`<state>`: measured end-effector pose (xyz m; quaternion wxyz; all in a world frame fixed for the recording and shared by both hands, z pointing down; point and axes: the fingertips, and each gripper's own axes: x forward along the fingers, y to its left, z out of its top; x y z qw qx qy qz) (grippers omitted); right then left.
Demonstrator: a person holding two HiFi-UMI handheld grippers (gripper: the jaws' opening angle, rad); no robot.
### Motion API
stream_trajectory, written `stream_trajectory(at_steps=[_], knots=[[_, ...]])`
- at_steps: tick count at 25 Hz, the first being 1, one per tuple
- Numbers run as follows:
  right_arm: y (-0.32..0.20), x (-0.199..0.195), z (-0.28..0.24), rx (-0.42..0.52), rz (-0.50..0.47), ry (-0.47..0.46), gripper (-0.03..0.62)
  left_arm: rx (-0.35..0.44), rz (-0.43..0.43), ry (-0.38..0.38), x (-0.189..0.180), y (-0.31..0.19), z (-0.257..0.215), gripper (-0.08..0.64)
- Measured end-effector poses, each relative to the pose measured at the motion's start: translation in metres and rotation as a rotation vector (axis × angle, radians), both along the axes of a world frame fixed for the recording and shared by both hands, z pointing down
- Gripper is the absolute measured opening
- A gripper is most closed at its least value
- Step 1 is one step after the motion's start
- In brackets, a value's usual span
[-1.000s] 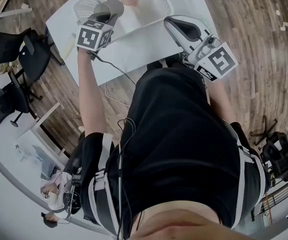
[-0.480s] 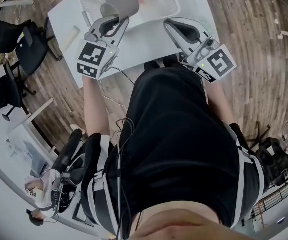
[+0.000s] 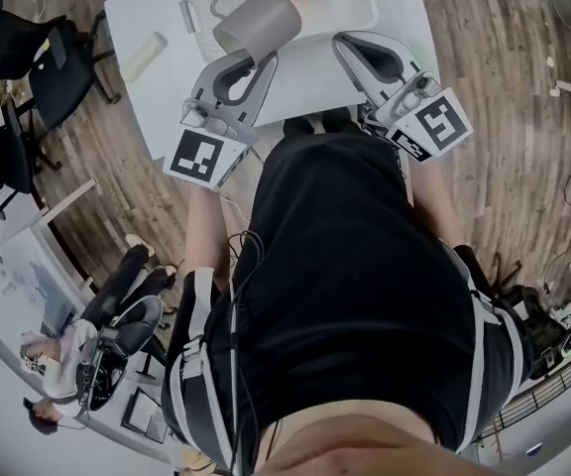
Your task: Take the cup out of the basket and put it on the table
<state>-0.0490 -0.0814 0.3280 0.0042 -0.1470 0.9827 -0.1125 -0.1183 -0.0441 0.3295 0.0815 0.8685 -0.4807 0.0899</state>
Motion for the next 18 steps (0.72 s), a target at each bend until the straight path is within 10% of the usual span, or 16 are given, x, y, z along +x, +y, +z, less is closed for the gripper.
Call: stream_trajectory(at_steps=[18], knots=[[0.005, -0.012, 0.006, -0.022, -0.064, 0.005, 0.018, -0.099, -0.209, 0.061, -0.012, 0.073, 0.042, 0.043]])
